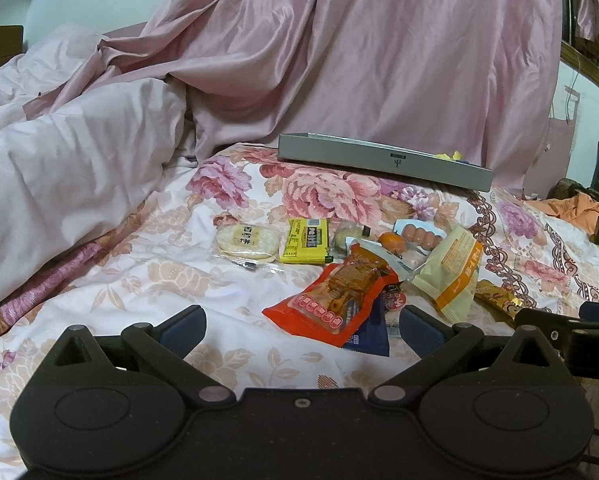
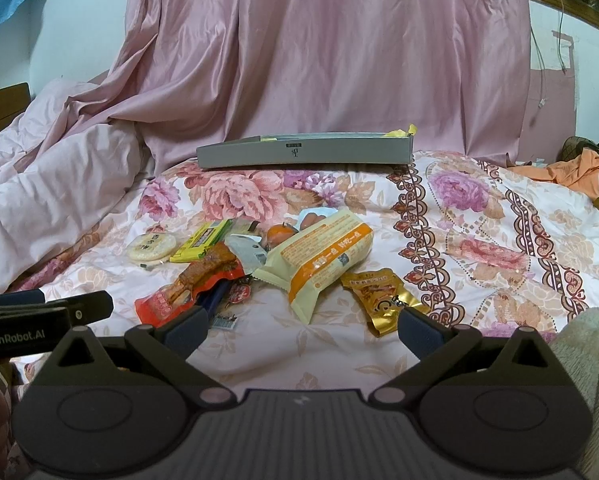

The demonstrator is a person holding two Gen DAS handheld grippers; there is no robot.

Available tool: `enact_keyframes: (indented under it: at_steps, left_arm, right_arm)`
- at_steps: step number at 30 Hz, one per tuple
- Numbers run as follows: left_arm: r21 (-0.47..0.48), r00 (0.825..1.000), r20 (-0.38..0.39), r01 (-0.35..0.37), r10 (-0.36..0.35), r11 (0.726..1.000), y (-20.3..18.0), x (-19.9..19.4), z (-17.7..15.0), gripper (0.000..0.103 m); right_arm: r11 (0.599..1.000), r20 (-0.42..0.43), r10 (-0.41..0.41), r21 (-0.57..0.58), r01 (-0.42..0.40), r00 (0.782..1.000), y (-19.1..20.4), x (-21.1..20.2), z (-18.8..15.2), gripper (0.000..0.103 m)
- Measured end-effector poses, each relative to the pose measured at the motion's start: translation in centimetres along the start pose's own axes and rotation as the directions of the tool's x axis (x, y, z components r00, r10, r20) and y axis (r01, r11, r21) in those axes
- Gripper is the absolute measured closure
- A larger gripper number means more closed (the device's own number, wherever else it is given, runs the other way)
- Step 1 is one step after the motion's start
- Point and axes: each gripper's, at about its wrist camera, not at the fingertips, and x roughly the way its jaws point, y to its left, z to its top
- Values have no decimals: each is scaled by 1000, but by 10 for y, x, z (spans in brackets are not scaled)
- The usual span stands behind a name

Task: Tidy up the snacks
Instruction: 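Move both tools toward the snack pile on the bedspread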

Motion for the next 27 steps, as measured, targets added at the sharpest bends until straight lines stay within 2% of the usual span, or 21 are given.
enact_keyframes:
  at_steps: [8, 17, 27]
  left_arm:
    - [0, 1000, 0, 0, 0, 1000, 2, 0, 1, 1]
    - [9, 1000, -10, 13, -13, 1000, -11, 5, -6, 1]
    - [34, 999, -41, 25, -24, 999, -14, 13, -2, 1]
  right_arm:
    - [1000, -3, -1, 0, 1, 1000, 0, 1, 1, 0]
    - [1000, -46, -11, -19, 10, 999, 7, 9, -2, 0]
    - [999, -119, 11, 48, -6, 993, 0, 19, 7, 0]
